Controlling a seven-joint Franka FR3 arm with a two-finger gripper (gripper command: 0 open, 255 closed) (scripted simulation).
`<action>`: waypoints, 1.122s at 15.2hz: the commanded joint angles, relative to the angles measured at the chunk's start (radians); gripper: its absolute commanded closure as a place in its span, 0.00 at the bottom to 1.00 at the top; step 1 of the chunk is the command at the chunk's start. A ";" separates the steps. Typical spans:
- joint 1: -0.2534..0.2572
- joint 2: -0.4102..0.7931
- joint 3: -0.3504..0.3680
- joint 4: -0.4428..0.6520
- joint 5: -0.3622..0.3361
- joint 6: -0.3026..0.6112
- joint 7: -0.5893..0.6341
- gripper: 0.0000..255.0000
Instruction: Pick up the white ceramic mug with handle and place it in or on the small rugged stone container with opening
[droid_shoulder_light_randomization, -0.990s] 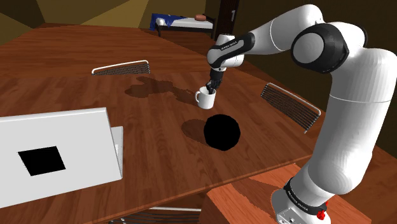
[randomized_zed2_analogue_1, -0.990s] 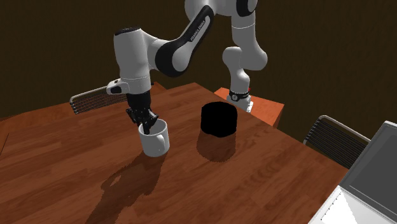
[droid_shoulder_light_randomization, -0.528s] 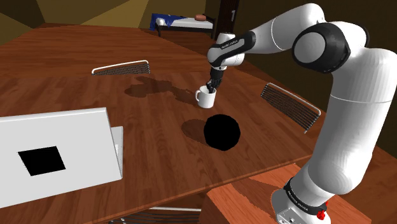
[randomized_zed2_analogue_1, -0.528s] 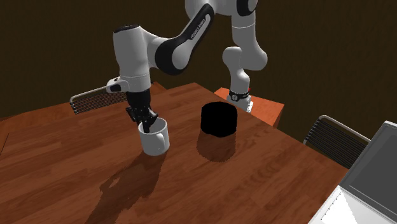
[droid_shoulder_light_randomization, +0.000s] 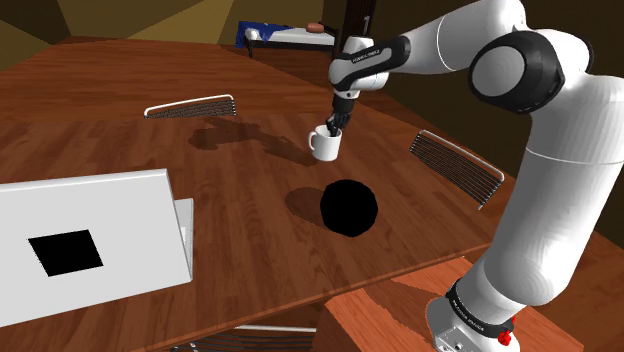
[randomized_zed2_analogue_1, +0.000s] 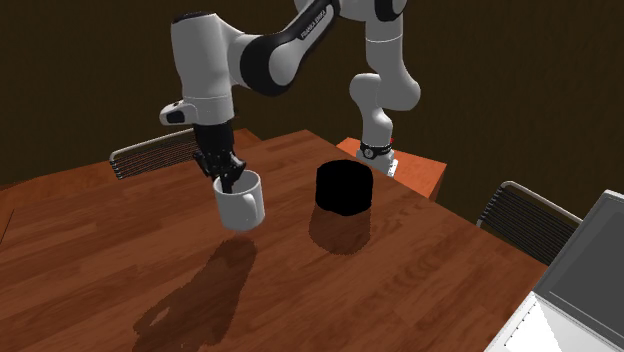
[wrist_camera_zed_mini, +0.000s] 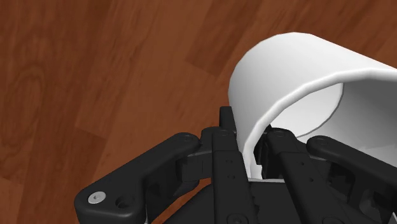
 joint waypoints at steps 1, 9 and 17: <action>0.001 -0.008 -0.001 0.016 -0.002 -0.024 0.003 1.00; 0.002 -0.038 -0.003 0.083 -0.011 -0.121 0.011 1.00; 0.001 -0.056 -0.005 0.167 -0.017 -0.222 0.017 1.00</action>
